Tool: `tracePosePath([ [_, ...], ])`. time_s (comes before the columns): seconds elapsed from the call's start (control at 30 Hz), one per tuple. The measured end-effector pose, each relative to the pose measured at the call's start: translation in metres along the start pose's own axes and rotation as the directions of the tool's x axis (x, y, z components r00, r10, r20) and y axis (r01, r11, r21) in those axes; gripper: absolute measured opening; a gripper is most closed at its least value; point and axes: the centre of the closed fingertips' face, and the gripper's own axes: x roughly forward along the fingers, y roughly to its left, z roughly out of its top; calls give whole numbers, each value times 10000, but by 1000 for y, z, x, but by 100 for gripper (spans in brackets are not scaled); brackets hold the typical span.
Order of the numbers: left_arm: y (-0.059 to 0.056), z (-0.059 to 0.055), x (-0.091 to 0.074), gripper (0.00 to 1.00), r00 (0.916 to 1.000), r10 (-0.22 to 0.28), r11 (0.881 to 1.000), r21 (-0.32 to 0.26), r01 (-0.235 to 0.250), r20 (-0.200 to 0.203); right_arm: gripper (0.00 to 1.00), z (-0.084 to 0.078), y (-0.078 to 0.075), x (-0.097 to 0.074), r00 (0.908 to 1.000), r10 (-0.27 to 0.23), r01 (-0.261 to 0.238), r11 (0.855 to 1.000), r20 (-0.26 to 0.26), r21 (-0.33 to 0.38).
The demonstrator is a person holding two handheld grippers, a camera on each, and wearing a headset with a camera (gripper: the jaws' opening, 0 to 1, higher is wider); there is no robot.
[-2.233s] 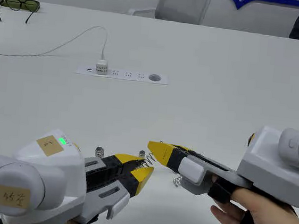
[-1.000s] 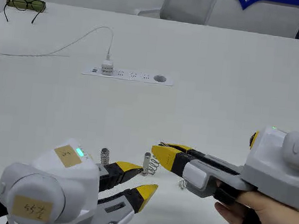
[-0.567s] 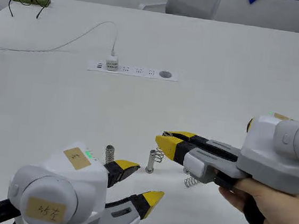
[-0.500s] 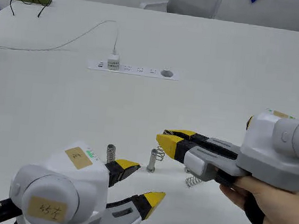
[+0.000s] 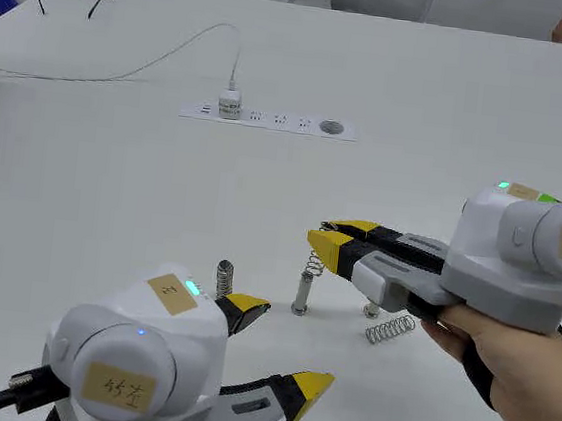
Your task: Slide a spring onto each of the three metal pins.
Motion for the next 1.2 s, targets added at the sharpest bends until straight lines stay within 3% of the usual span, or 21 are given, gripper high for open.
tracePosePath([
  [0.57, 2, -7, 0, 62, 9998, 111, 9992, -386, -118, -176, 12, -13, -3, 10, 9993, -172, 155, 9985, -318, -526],
  [1.2, 3, -7, 0, 62, 9996, 169, 9990, -421, -177, -211, 12, -33, 2, 11, 9937, -374, 175, 9829, -1058, -1831],
])
